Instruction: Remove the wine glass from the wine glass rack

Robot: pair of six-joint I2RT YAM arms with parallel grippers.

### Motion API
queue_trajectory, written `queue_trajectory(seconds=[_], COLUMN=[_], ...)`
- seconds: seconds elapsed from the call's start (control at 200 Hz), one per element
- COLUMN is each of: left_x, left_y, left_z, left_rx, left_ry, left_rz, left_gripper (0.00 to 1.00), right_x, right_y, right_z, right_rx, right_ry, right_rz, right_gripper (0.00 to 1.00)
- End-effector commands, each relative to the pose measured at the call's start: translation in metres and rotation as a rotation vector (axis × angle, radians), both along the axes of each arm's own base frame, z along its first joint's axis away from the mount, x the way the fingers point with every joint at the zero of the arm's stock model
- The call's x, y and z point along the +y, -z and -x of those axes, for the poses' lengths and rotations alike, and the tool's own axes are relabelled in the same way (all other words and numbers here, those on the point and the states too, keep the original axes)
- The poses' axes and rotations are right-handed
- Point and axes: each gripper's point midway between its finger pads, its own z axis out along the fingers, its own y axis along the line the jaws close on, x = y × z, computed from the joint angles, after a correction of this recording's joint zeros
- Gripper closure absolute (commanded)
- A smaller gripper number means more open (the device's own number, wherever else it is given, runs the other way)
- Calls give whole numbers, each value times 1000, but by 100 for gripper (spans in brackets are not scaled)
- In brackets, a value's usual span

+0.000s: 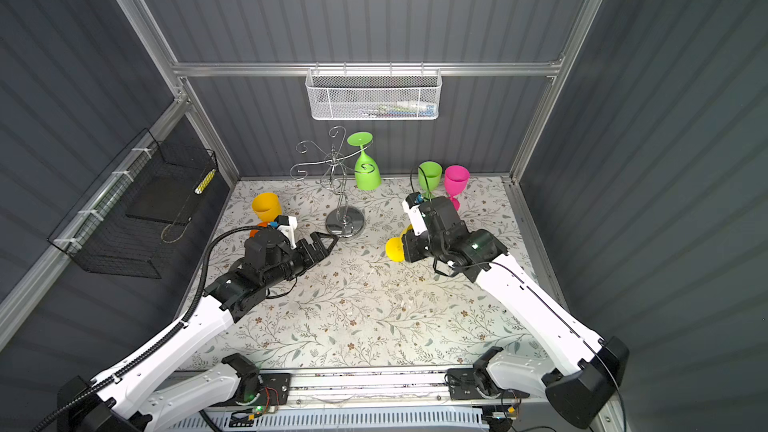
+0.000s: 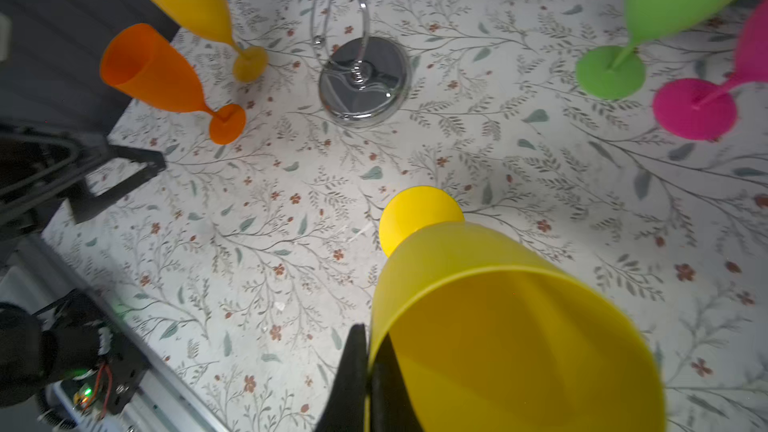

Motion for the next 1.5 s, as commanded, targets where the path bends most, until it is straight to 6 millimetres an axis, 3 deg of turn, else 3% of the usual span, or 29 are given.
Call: queue_trajectory(seconds=[0.0,0.3,0.575,0.74,1.116,1.496], left_x=[1,6,-2,-5,-9,-10], left_y=[-18,-25,-27,-27,-29,-30], left_z=[2,7,2,-2,-7,-8], left_rx=[-59,-101,-117,-118,-122,-119], left_ry=[26,60,100,108,113,112], left_rz=[-29,-100,-132,-143,-144,-136], left_gripper=[0,0,0,0,0,0], right_x=[-26,-76,-116,-129,-135,-134], right_y=[13,51,66,76,93,86], right_z=[-25,-95,-155,-183,-201,-205], right_rx=[26,118,161,194,271,274], right_ry=[126,298,392,412,387,361], right_rz=[63,178,230,257,234,228], right_gripper=[100,100,100,100,100,72])
